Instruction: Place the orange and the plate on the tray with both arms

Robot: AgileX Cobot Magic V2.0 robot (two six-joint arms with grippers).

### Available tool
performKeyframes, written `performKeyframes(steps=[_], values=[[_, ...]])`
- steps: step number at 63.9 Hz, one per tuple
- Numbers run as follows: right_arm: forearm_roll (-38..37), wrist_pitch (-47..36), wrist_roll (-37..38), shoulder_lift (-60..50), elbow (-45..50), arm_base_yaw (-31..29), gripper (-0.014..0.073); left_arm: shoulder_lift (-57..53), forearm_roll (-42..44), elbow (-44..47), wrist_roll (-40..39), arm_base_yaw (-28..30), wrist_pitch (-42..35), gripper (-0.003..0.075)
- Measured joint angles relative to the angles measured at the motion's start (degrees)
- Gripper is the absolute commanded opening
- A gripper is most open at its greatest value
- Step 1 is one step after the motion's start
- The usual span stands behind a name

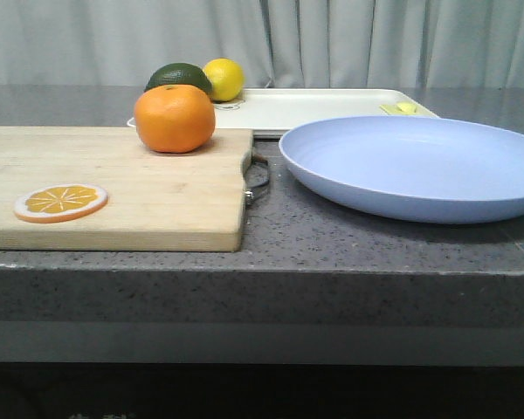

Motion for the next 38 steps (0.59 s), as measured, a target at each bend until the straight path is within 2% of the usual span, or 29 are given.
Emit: performKeyframes(steps=[10,23,30,38], values=[[0.0,6.3,0.0,1.7,-10.3,0.0,-0.0068,3.7,0.0,-12.9,0.0,0.0,10.5,-0.0018],[0.0,17.2,0.0,11.9,-22.6,0.0,-0.0068,14.7,0.0,-28.1,0.0,0.0,23.2,-0.0018],[0.0,21.8,-0.5,17.8,-27.0,0.0,-0.0068,20.1,0.0,-32.7,0.0,0.0,28.3,-0.0018],[0.0,24.4,-1.1,23.2,-28.4,0.0,-0.0068,24.2,0.0,-34.1,0.0,0.0,29.8,-0.0018]])
